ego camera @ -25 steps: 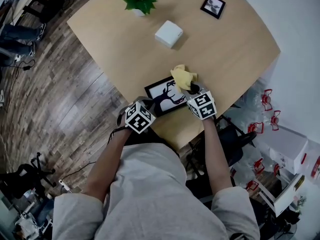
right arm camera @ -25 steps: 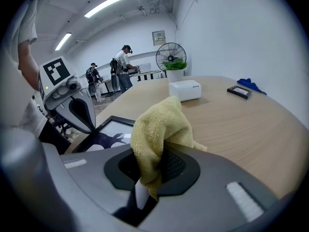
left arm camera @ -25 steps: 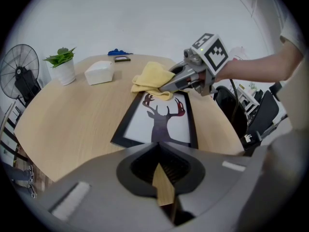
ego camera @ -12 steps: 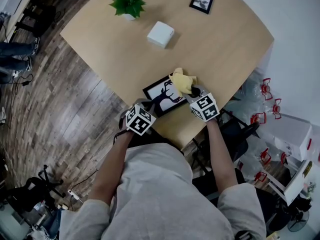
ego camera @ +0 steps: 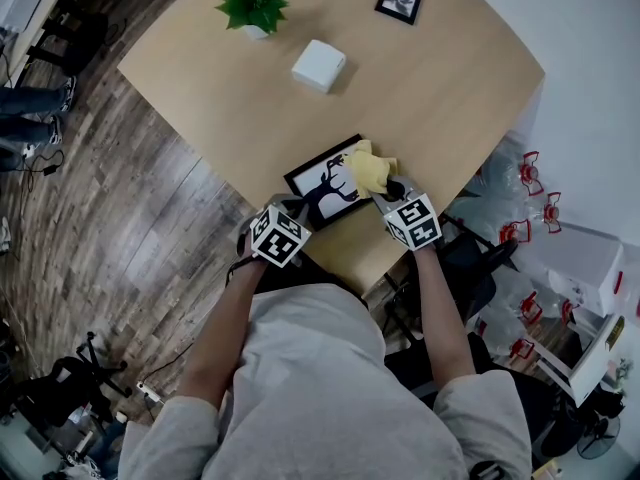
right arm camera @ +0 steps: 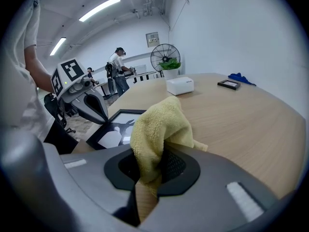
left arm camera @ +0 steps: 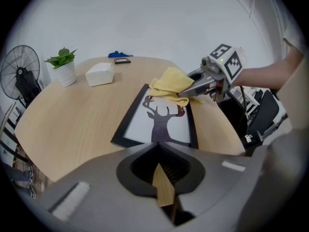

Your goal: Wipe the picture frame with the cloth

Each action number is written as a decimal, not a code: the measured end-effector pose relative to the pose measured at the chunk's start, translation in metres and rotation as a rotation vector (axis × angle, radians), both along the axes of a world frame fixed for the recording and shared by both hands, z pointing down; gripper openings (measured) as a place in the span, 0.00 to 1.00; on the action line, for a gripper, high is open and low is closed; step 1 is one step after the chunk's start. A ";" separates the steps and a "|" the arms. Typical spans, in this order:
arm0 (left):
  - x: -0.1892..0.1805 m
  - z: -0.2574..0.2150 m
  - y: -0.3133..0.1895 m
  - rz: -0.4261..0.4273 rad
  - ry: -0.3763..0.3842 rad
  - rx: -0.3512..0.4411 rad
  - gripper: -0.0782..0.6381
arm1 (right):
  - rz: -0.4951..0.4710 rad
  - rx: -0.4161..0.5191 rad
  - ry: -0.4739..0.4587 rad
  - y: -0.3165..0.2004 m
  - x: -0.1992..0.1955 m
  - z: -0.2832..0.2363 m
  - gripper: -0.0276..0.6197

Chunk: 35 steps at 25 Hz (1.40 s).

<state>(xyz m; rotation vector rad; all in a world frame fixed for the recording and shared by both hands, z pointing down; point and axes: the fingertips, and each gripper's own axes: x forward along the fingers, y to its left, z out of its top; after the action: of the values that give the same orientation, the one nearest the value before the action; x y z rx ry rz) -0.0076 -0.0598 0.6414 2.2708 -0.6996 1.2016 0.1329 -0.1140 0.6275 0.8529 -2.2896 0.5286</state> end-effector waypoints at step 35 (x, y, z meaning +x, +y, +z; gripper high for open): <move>-0.002 -0.001 -0.001 -0.029 0.022 -0.013 0.18 | 0.031 -0.004 0.039 0.032 -0.056 0.006 0.12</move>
<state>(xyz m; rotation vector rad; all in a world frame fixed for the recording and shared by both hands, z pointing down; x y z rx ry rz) -0.0097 -0.0609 0.6400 2.2520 -0.7120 1.1628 0.0774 -0.0823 0.6336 0.8902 -2.2430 0.5254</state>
